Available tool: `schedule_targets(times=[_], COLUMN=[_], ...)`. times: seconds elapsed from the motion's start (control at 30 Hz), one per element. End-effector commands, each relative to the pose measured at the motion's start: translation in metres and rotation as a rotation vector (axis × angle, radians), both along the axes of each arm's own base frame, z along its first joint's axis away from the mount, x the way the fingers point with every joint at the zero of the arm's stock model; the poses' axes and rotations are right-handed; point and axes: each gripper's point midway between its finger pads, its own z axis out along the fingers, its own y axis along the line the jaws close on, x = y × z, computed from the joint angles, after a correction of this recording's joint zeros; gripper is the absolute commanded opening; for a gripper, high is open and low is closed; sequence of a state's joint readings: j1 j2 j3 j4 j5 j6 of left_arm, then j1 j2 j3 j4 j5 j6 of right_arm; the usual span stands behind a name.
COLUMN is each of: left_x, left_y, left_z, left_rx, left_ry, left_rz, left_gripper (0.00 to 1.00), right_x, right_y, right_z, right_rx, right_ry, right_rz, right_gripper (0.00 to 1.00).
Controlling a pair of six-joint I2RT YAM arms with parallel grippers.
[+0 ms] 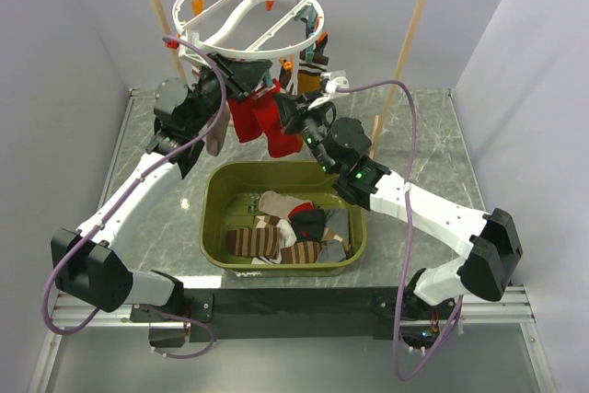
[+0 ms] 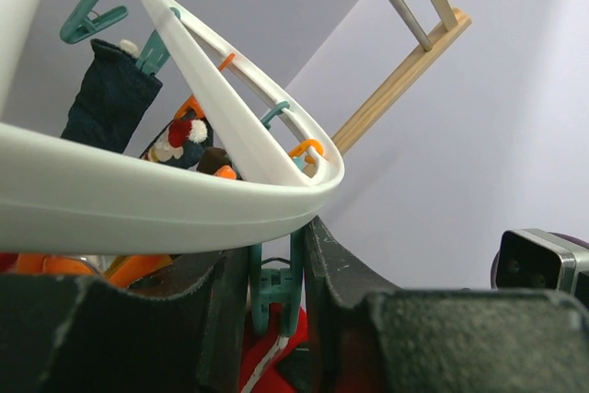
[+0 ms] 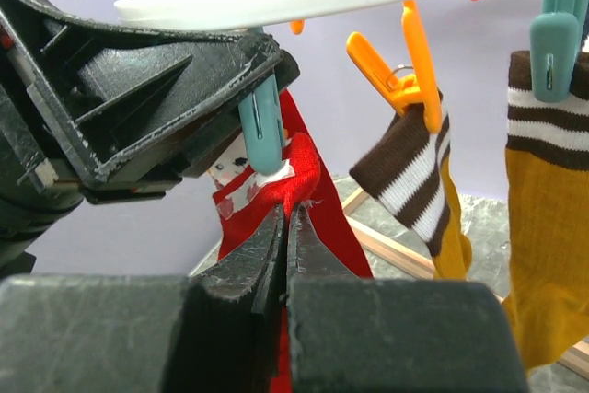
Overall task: Clip the socks to the hanger
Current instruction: Clamp the sock onto the hanger.
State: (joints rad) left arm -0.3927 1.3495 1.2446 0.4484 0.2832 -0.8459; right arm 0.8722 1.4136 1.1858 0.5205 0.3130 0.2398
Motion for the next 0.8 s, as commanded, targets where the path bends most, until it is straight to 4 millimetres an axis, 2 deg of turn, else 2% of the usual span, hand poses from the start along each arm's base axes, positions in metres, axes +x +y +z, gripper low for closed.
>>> schedule_targets(times=[0.0, 0.37, 0.77], left_x=[-0.026, -0.03, -0.029], left_y=[0.002, 0.002, 0.002], left_z=[0.033, 0.031, 0.026], left_rx=[-0.049, -0.053, -0.051], left_ry=[-0.099, -0.099, -0.091], left_rz=[-0.055, -0.065, -0.063], left_gripper=[0.25, 0.25, 0.25], right_x=[0.002, 0.006, 0.002], right_y=[-0.004, -0.012, -0.011], right_z=[0.039, 0.048, 0.061], right_rx=[0.071, 0.091, 0.135], right_ry=[-0.078, -0.103, -0.125], right_rz=[-0.015, -0.044, -0.024], right_gripper=[0.0, 0.0, 0.0])
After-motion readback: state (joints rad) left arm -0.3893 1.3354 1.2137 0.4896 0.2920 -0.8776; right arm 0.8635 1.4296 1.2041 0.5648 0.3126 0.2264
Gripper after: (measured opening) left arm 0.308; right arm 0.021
